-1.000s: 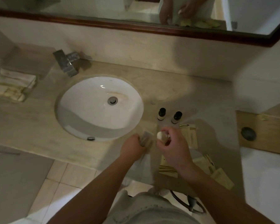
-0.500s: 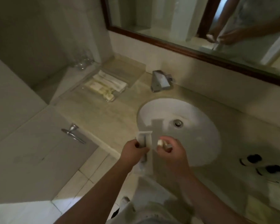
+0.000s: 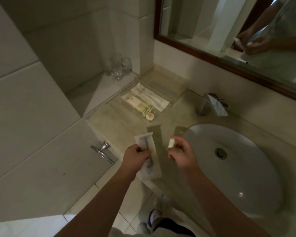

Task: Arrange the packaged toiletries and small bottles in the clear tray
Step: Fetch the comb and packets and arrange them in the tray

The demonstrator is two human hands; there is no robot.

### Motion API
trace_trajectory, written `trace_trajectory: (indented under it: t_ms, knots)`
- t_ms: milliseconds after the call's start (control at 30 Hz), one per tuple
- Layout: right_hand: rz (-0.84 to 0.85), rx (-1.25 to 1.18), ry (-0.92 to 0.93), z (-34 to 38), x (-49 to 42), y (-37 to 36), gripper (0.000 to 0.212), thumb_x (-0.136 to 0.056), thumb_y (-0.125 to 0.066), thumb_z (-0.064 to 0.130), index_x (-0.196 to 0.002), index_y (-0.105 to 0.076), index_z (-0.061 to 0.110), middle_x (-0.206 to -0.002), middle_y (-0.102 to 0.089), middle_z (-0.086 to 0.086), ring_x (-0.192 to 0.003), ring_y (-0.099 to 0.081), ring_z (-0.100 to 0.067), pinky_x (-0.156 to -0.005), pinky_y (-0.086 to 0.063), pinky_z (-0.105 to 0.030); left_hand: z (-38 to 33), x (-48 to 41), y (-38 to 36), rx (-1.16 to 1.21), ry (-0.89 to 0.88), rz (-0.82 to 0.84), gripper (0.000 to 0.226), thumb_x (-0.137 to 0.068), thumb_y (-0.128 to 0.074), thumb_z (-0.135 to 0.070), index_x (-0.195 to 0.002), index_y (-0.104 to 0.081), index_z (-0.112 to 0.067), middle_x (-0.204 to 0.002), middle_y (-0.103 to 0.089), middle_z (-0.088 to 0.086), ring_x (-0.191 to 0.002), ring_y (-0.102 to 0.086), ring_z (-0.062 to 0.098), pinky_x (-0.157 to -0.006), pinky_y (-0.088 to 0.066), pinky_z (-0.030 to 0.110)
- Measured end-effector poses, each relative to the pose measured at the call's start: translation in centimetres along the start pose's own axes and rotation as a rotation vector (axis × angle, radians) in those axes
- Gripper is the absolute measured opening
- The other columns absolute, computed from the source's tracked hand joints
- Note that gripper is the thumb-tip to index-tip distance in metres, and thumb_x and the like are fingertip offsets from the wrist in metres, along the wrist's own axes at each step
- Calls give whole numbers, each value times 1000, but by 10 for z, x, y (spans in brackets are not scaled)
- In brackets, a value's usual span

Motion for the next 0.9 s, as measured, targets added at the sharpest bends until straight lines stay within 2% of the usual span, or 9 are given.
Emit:
trace_trajectory:
  t_ms: [67, 167, 267, 400, 533, 600, 700, 800, 900]
  knots:
    - [3, 10, 23, 0, -21, -7, 34, -82, -66, -5, -101, -65, 24, -91, -65, -9, -66, -59, -14, -66, -50, -30, -5, -19, 5, 2, 14, -15, 11, -75, -71, -15, -80, -68, -6, -73, -66, 8, -71, -64, 23, -70, -55, 39]
    - [-43, 106, 3, -4, -59, -11, 18, -84, -70, 26, -102, -68, 28, -95, -72, 2, -84, -67, -16, -82, -57, -42, -16, -49, 14, -10, 27, -46, 10, -76, -72, -15, -78, -68, -7, -74, -66, 9, -71, -63, 24, -69, -54, 39]
    - [-15, 231, 16, 1, -94, -23, 13, -86, -66, 42, -99, -64, 38, -93, -71, 10, -87, -68, -12, -84, -57, -46, -27, -81, 24, -3, 54, -92, 14, -76, -73, -17, -80, -68, -4, -72, -65, 10, -70, -62, 23, -65, -51, 39]
    - [23, 404, 168, 28, -122, -41, 25, -83, -65, 43, -104, -61, 30, -95, -65, 6, -83, -65, -10, -74, -58, -38, -49, -115, 28, 33, 70, -83, 10, -76, -71, -16, -76, -66, -7, -77, -66, 15, -74, -65, 29, -68, -55, 41]
    - [-70, 675, 411, 53, -132, -51, 39, -78, -72, 30, -114, -60, 23, -100, -56, 6, -71, -56, -9, -63, -46, -26, -69, -151, 34, 67, 67, -52, 21, -67, -73, -27, -67, -59, -13, -73, -59, 14, -74, -61, 26, -70, -52, 45]
    - [-72, 741, 381, 52, -145, -58, 40, -79, -71, 31, -116, -60, 24, -105, -58, 4, -73, -58, -12, -62, -47, -27, -78, -175, 35, 132, 67, -27, 19, -72, -73, -23, -63, -58, -17, -71, -60, 9, -74, -61, 24, -72, -52, 43]
    - [-87, 788, 295, 46, -159, -65, 42, -80, -69, 35, -120, -56, 31, -108, -53, 10, -76, -56, -7, -65, -45, -21, -86, -208, 29, 147, 78, 105, 5, -82, -69, -20, -83, -69, -15, -86, -71, 7, -82, -69, 24, -79, -58, 41]
    - [-186, 855, 229, 50, -168, -69, 43, -81, -66, 41, -121, -55, 31, -106, -54, 12, -74, -53, -3, -65, -50, -24, -93, -240, 31, 72, 112, 166, 33, -64, -73, -41, -81, -67, -14, -85, -72, 10, -84, -71, 30, -80, -58, 53]
    - [-212, 951, 106, 47, -186, -78, 46, -83, -64, 45, -126, -54, 30, -116, -57, 7, -86, -59, -9, -73, -55, -28, -95, -265, 29, 88, 152, 210, 28, -66, -75, -36, -80, -66, -14, -87, -73, 11, -85, -71, 31, -80, -57, 55]
Point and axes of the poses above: each hand's wrist, its own x-axis away from the middle knuckle, its own y-axis out of the back of the hand, z = x × y, the point moved 9 cm from there along -x, towards the middle knuckle
